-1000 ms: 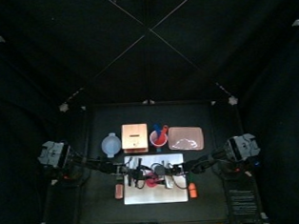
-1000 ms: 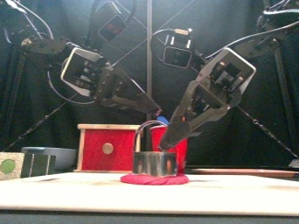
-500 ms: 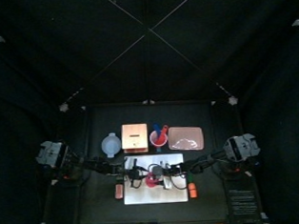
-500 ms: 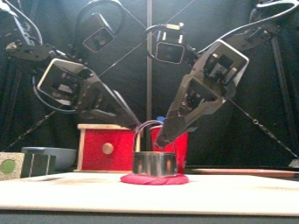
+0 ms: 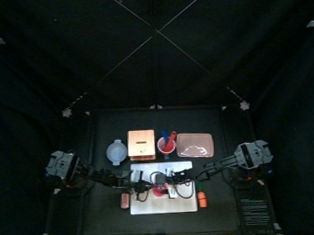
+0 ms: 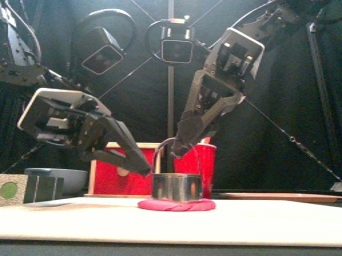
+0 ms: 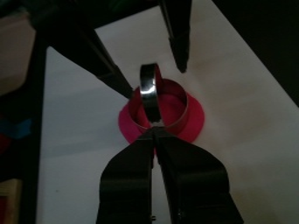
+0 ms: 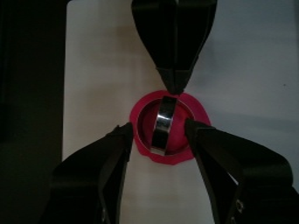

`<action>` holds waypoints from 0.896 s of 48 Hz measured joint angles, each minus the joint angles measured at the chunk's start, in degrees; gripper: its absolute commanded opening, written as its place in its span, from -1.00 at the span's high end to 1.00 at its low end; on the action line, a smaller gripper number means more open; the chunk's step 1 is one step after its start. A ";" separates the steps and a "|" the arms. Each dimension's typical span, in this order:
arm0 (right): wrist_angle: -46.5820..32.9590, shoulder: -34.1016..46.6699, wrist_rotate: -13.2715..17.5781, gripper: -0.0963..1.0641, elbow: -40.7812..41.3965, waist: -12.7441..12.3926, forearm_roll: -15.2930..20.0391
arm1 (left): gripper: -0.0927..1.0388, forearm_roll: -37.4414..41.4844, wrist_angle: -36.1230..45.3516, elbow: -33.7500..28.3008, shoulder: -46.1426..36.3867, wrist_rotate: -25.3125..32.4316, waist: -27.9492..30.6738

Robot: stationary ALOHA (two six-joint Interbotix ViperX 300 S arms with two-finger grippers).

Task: Get the cutter from the drawer then cut the dough then place the extra dough in the bowl
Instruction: Cut the dough

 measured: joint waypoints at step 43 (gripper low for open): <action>6.59 2.20 0.00 -0.59 -4.66 -0.53 0.00 | 0.07 -0.70 0.09 -1.67 4.22 0.18 -0.62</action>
